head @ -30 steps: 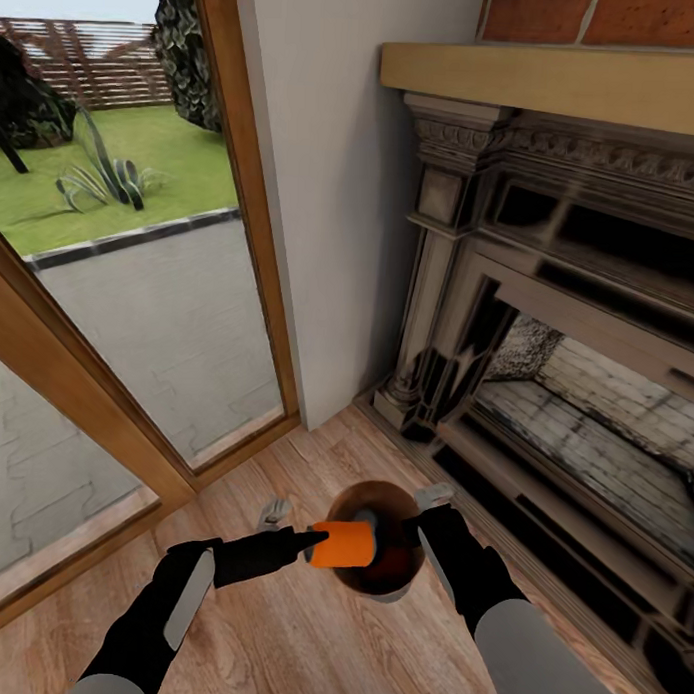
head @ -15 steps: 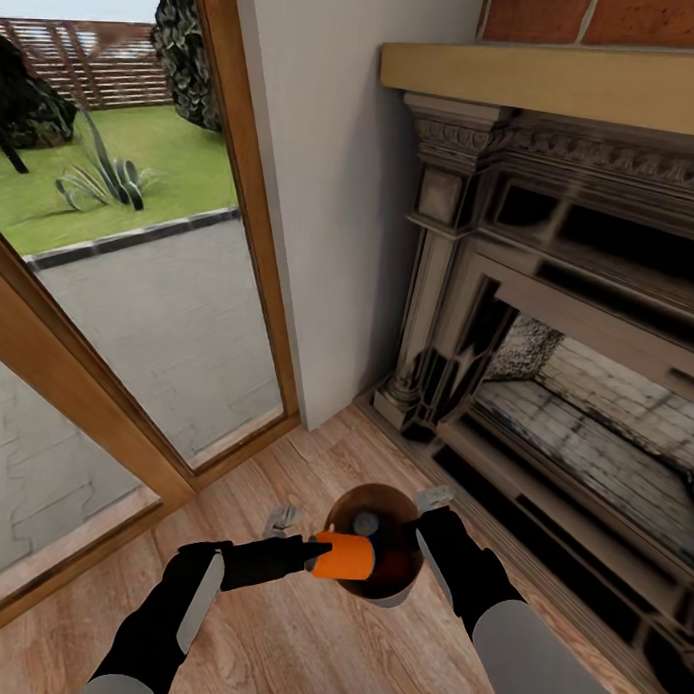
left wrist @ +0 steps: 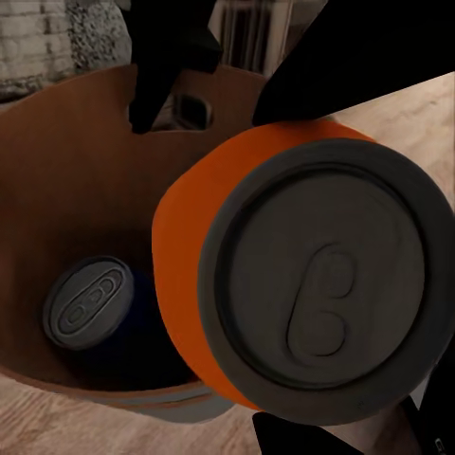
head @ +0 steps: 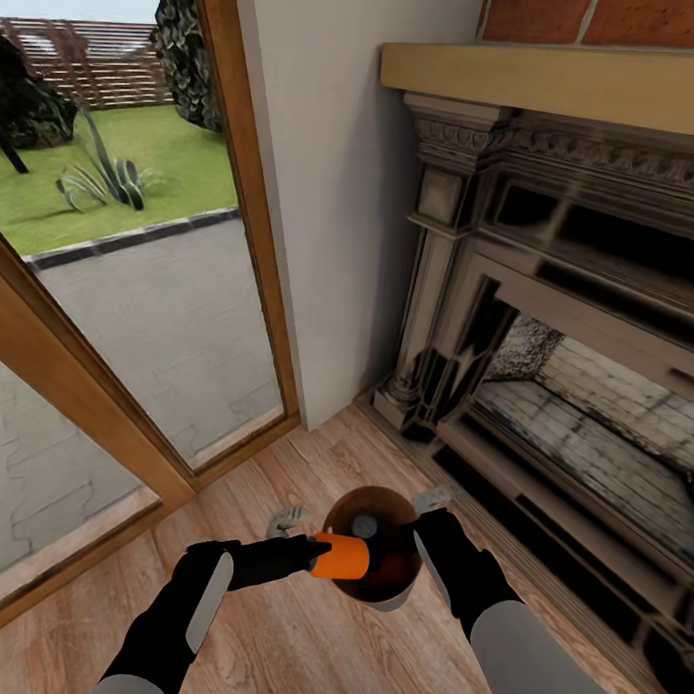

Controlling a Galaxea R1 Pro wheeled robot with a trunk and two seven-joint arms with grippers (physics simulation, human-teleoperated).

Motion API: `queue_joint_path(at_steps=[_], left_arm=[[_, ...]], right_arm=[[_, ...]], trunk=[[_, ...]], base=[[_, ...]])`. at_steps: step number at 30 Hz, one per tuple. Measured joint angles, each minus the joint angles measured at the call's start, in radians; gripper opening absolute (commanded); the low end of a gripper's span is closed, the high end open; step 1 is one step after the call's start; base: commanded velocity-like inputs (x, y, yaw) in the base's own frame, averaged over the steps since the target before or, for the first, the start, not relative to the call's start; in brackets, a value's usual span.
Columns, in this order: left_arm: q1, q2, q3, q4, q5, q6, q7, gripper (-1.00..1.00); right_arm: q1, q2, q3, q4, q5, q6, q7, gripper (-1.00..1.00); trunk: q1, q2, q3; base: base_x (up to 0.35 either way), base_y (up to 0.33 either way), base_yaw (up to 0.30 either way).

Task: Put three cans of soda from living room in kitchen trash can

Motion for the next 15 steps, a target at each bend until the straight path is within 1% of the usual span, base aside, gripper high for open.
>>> queue_joint_path(at_steps=[4,5,8,12,14,15], left_arm=[[0.0,-0.002,0.0,0.001,-0.006,-0.002,0.002,-1.0],[0.0,-0.005,-0.001,0.002,-0.012,-0.003,0.003,-1.0],[0.0,-0.008,-0.001,0.003,-0.014,-0.004,0.003,-1.0],[0.0,-0.011,-0.001,0.003,-0.014,-0.004,0.005,-1.0],[0.0,-0.012,-0.001,0.003,-0.014,-0.004,0.007,-1.0],[0.0,-0.014,-0.001,0.004,-0.015,-0.004,0.012,-1.0]], right_arm=[[0.0,0.002,0.0,0.002,-0.001,0.0,0.0,-1.0],[0.0,0.004,0.0,0.003,0.001,0.0,0.0,-1.0],[0.0,0.006,0.0,0.003,-0.009,-0.001,0.0,-1.0],[0.0,0.007,0.005,0.004,-0.001,0.0,0.0,-1.0],[0.0,0.008,0.018,0.004,-0.004,-0.001,0.0,-1.0],[0.0,0.008,0.062,0.004,0.003,0.0,-0.001,-1.0]], trunk=[[0.0,0.0,0.0],[0.0,0.0,0.0],[0.0,0.0,0.0],[0.0,0.0,0.0],[0.0,0.0,0.0],[0.0,0.0,0.0]], base=[[0.0,0.0,0.0],[0.0,0.0,0.0],[0.0,0.0,0.0],[0.0,0.0,0.0],[0.0,0.0,0.0],[0.0,0.0,0.0]])
